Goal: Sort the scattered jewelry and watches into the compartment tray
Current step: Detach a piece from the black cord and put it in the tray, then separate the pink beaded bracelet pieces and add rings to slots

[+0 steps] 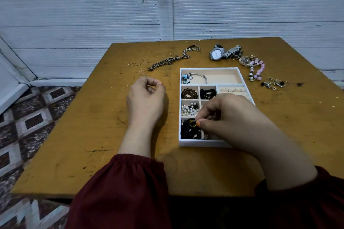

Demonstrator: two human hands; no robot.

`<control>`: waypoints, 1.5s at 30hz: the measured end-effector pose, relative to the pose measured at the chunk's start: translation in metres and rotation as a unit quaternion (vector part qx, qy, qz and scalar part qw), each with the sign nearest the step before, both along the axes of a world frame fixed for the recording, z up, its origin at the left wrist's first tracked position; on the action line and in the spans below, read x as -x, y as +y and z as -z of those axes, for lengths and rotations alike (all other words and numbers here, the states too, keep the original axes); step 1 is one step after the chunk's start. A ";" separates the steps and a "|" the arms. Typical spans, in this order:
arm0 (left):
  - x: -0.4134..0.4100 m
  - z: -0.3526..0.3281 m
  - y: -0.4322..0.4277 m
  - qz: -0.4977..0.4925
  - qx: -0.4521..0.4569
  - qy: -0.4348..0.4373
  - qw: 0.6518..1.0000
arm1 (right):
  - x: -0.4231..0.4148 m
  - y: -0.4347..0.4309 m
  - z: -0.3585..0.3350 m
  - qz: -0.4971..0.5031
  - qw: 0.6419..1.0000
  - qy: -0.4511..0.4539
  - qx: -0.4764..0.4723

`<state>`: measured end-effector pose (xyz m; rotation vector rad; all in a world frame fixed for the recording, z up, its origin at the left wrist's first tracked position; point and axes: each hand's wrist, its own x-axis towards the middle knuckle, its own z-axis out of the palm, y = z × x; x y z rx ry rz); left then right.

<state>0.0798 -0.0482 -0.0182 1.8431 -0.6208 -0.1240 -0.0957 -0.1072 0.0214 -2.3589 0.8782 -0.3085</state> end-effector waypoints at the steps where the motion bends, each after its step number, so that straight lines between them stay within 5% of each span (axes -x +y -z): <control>1: 0.000 0.000 0.000 0.000 0.001 0.000 1.000 | 0.000 0.000 0.000 -0.002 1.000 0.005 0.007; 32: 0.044 -0.015 -0.025 0.107 0.076 -0.065 0.989 | 0.038 -0.036 0.003 0.113 0.966 -0.227 -0.051; 45: 0.107 -0.034 -0.078 0.241 0.031 -0.104 0.964 | 0.094 -0.087 0.006 0.209 0.961 -0.179 0.038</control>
